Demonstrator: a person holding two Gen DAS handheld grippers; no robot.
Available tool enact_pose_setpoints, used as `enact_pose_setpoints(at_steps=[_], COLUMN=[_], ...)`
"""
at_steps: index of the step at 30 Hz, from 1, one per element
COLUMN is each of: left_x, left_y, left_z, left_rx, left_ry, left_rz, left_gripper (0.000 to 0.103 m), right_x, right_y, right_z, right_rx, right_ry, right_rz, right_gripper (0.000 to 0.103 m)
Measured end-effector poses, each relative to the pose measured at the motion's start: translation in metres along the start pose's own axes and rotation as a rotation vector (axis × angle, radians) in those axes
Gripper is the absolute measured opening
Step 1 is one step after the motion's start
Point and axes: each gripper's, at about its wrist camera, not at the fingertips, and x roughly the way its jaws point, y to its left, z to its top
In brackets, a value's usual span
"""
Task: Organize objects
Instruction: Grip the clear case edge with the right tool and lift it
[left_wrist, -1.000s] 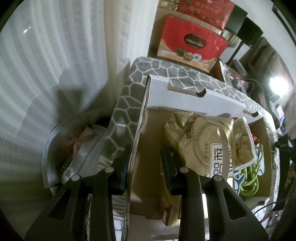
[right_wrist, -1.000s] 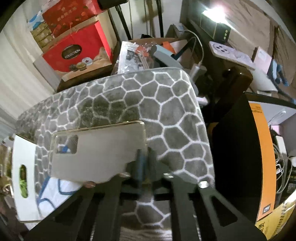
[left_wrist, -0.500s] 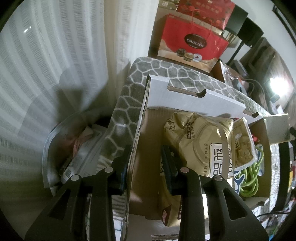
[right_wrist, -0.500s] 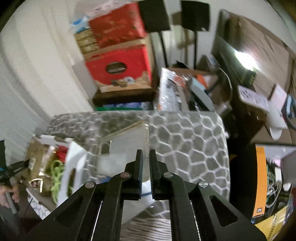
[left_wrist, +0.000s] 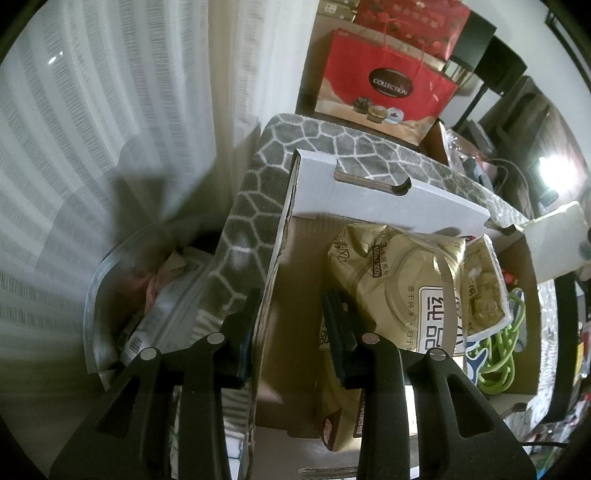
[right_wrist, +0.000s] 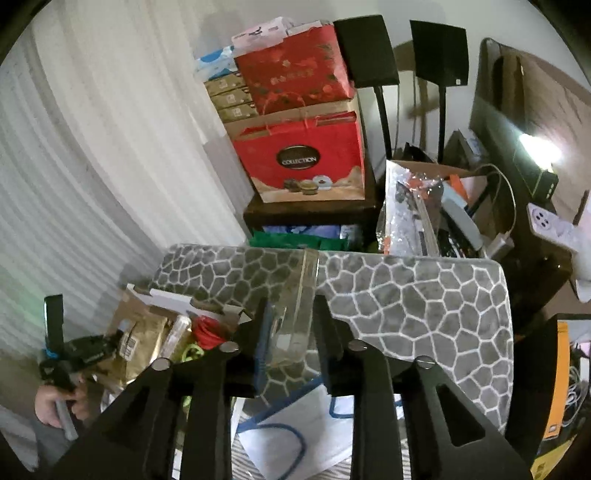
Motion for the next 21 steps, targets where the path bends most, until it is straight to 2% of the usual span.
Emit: enact_pose_setpoints(at_steps=[3,5,7,11,16,21], left_x=[0.000,0.000,0.000,0.000,0.000,0.000], left_y=[0.000,0.000,0.000,0.000,0.001,0.001], left_z=[0.000,0.000,0.001,0.001,0.001,0.000], left_rx=[-0.002,-0.004,-0.003,-0.003,-0.005,-0.005], left_ry=[0.000,0.001,0.002,0.003,0.002,0.002], left_rz=[-0.003,-0.007,-0.008,-0.013,-0.014,-0.012], left_gripper=[0.030,0.030,0.030,0.030,0.030,0.030], right_x=[0.021,0.033,0.043,0.041,0.016,-0.015], right_y=[-0.006,-0.007,-0.008,-0.006,0.010,0.031], right_z=[-0.005,-0.010,-0.015,-0.015,-0.007,0.003], right_rx=[0.074,0.087,0.103,0.098,0.018,-0.044], right_ry=[0.065,0.085,0.092,0.059,-0.009,-0.075], right_rz=[0.081,0.078,0.077,0.068,0.020,0.050], right_gripper=[0.023,0.013,0.010,0.008,0.008,0.008])
